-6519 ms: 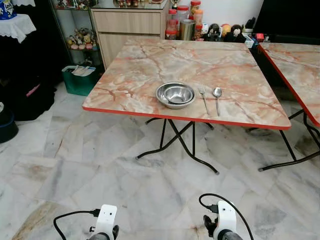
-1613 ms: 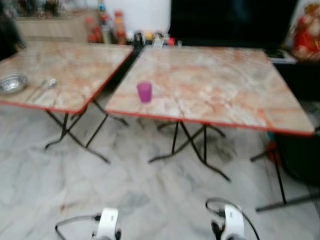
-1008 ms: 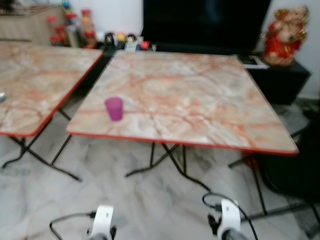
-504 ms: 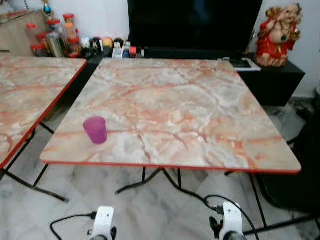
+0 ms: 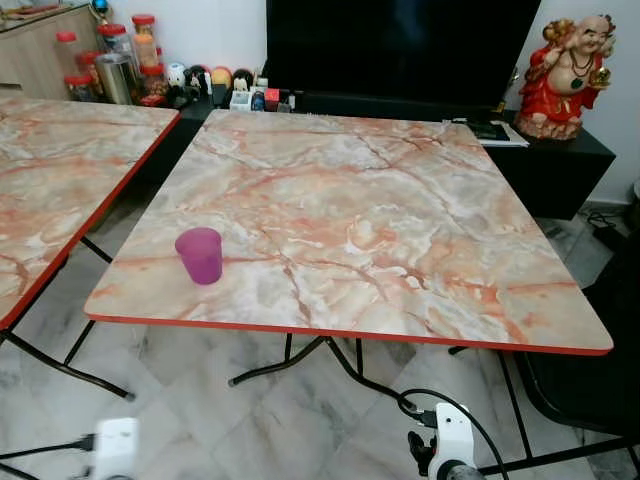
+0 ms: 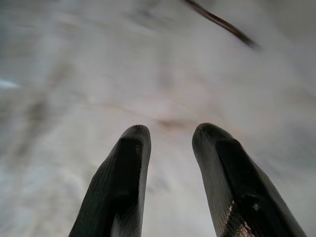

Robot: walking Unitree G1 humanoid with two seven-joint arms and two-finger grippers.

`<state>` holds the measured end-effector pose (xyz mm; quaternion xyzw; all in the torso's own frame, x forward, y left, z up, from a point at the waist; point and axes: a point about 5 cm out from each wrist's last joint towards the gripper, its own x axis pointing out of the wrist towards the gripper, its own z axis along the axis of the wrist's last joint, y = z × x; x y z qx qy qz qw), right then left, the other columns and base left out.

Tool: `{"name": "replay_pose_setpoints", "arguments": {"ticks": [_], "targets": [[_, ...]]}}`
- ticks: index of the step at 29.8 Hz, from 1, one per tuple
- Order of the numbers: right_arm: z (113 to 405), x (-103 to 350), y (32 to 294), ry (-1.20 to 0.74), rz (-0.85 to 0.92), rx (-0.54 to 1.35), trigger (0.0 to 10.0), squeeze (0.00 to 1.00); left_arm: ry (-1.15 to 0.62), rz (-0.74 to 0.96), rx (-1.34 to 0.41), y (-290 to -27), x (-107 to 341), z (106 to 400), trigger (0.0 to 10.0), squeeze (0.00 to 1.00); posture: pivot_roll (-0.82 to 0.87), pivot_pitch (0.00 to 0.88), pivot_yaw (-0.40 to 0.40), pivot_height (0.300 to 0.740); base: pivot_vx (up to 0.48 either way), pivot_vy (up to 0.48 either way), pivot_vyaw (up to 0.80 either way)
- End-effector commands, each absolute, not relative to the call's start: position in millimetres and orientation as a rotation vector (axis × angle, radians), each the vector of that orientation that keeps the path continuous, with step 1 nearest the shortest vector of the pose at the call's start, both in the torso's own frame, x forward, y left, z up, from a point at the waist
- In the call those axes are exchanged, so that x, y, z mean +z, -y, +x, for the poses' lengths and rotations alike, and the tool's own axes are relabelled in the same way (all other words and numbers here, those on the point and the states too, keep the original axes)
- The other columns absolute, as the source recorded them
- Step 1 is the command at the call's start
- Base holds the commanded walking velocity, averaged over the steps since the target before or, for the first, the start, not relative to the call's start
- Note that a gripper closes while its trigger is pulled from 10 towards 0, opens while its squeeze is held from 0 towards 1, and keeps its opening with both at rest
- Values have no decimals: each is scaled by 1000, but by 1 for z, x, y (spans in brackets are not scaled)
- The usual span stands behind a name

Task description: Setting the table

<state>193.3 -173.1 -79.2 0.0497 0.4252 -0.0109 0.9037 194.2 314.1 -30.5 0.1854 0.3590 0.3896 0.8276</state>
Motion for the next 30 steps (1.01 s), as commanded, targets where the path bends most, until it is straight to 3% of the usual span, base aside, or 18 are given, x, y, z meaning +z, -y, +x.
{"name": "replay_pose_setpoints", "arguments": {"ticks": [1, 7, 8, 11, 15, 17, 21, 23, 27, 30], "targets": [[196, -77, 177, -873, 87, -23, 10000, 0, -628, 427, 998, -334, -3, 210, 10000, 0, -29, 0, -74, 740, 0, 0, 0], [196, -77, 178, -874, 85, -22, 10000, 0, -361, 584, 1254, -373, 61, 233, 10000, 0, -29, 0, -74, 740, 0, 0, 0], [196, -77, 178, -874, 85, -22, 10000, 0, -361, 584, 1254, -373, 61, 233, 10000, 0, -29, 0, -74, 740, 0, 0, 0], [196, -78, 178, -875, 86, -24, 10000, 0, -75, 675, 1292, -374, 110, 259, 10000, 0, -30, 0, -75, 740, 0, 0, 0], [195, -78, 178, -876, 85, -23, 10000, 0, 125, 692, 1198, -359, 146, 286, 10000, 0, -29, 0, -77, 740, 0, 0, 0], [195, -78, 179, -877, 84, -23, 10000, 0, 170, 650, 1102, -347, 157, 303, 10000, 0, -30, 0, -79, 740, 0, 0, 0], [194, -78, 179, -877, 84, -26, 10000, 0, 285, 417, 744, -305, 182, 341, 10000, 0, -37, 0, -79, 740, 0, 0, 0], [194, -78, 180, -875, 84, -31, 10000, 0, 232, 278, 416, -266, 187, 367, 10000, 0, -48, 0, -75, 740, 0, 0, 0], [194, -78, 181, -873, 87, -37, 10000, 0, 143, 231, 168, -231, 183, 381, 10000, 0, -59, 0, -69, 740, 0, 0, 0], [194, -78, 182, -872, 90, -43, 10000, 0, 114, 208, 93, -223, 182, 384, 10000, 0, -59, 0, -69, 740, 0, 0, 0]]}}
